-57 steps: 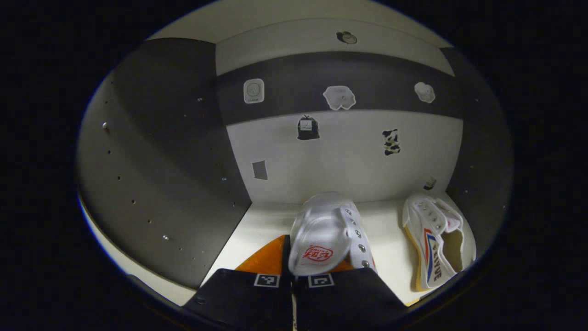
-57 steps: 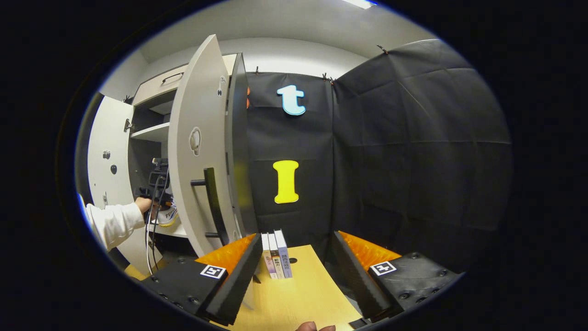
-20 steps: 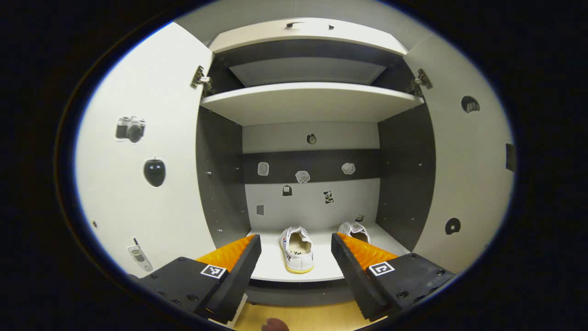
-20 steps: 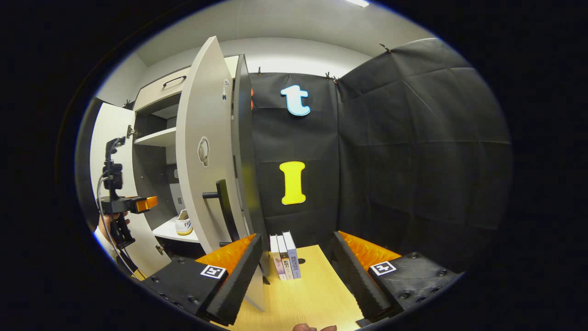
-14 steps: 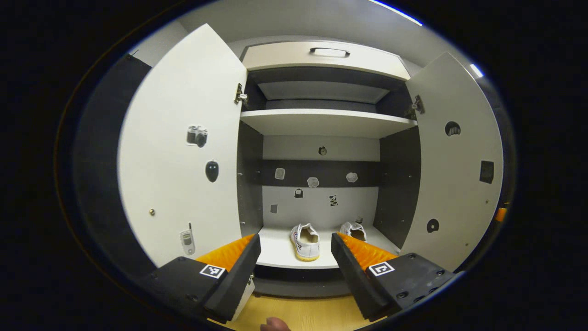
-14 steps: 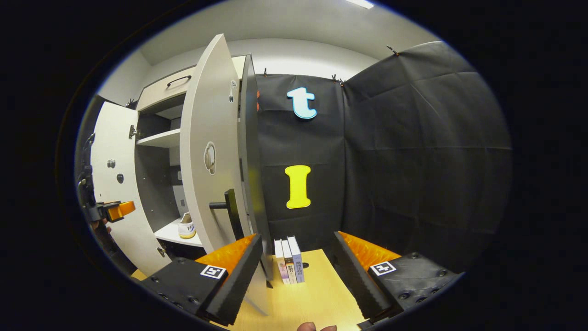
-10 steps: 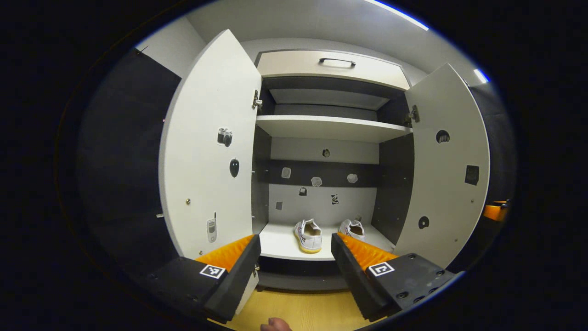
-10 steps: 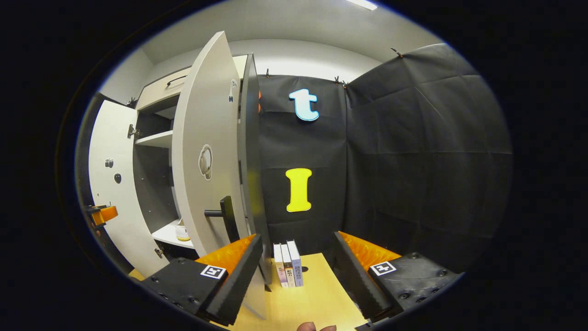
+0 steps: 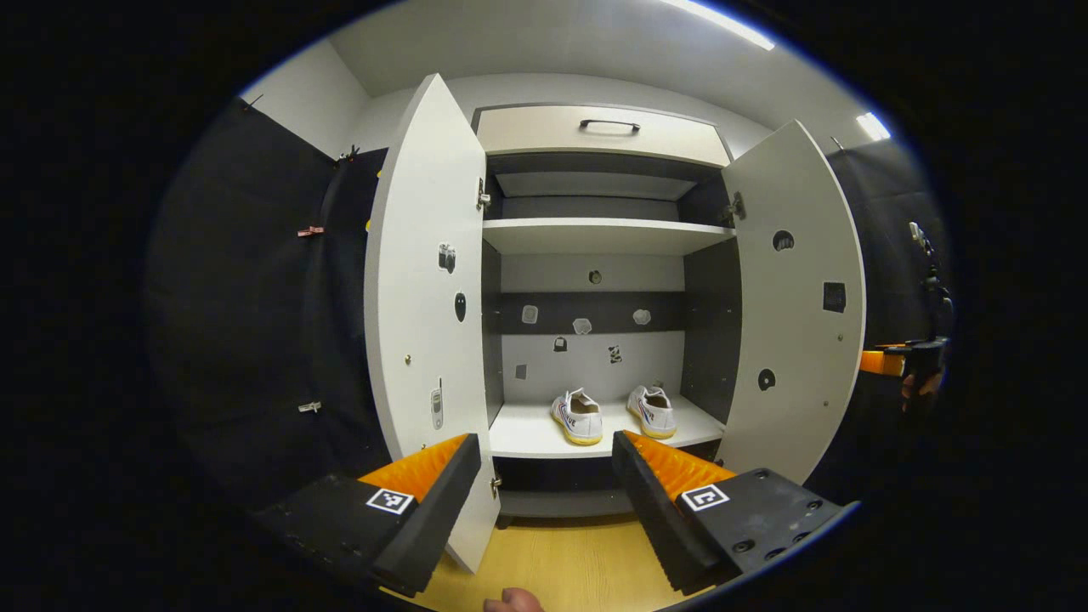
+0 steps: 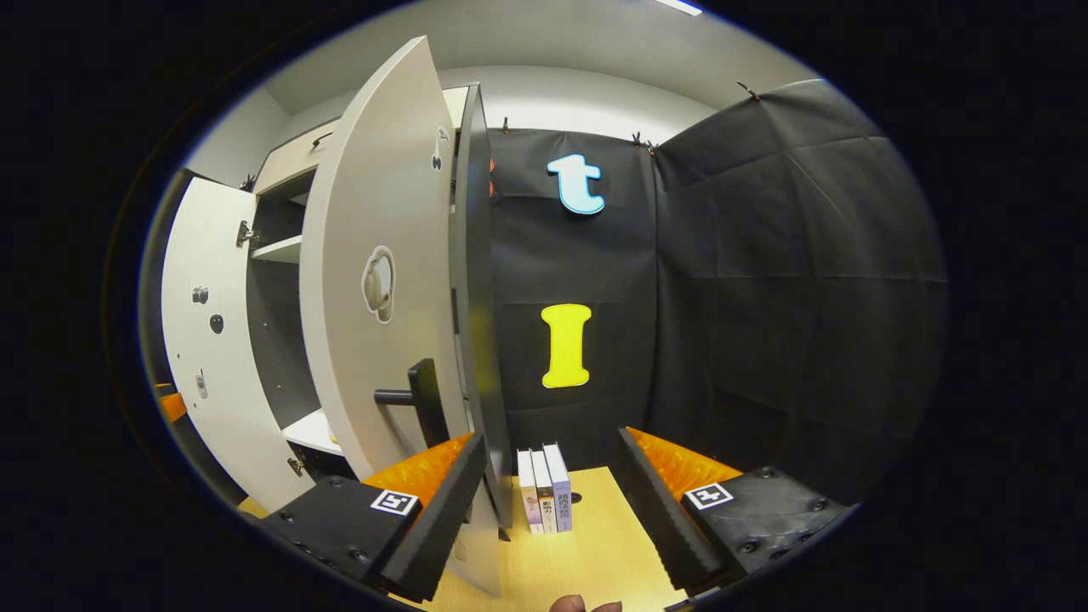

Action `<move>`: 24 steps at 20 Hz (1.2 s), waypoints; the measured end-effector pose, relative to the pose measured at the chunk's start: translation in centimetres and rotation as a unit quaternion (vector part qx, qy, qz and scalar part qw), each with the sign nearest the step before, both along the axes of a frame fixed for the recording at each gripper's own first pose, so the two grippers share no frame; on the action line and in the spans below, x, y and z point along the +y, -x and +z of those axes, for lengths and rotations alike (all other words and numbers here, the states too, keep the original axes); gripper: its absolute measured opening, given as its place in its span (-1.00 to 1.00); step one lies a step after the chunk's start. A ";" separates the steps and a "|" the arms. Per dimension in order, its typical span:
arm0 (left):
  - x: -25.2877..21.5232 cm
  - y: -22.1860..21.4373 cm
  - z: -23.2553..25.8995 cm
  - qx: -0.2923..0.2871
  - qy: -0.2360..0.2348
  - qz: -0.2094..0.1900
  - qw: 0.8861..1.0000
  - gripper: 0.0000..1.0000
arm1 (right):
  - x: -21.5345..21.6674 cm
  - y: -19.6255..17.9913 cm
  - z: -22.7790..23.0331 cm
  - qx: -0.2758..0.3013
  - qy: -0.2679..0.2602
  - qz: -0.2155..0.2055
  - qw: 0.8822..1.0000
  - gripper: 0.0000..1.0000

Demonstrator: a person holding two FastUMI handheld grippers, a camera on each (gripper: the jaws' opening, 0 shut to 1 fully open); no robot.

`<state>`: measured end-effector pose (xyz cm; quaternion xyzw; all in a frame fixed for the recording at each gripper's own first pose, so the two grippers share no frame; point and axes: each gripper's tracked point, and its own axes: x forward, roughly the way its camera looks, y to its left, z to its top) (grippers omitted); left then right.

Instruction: Grab one shoe with the right hand and put it into the shoe cabinet, grab the other shoe with the left hand and put it into the shoe cabinet; then close the right door with the right hand and the left door with the left hand.

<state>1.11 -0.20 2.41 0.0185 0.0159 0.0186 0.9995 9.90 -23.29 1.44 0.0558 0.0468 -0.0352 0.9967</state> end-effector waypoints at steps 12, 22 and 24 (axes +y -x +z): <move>5.2 1.8 -0.3 -0.003 -0.004 -0.010 1.000 0.96 | 2.3 1.2 0.2 -0.011 0.006 -0.046 0.999 0.93; 7.6 2.8 -0.2 -0.008 0.003 -0.007 1.000 0.96 | 8.9 1.2 0.3 -0.020 0.001 0.001 1.000 0.94; 8.0 3.3 -0.2 -0.008 0.006 -0.004 1.000 0.96 | 11.0 0.8 0.1 -0.018 0.001 0.015 1.000 0.94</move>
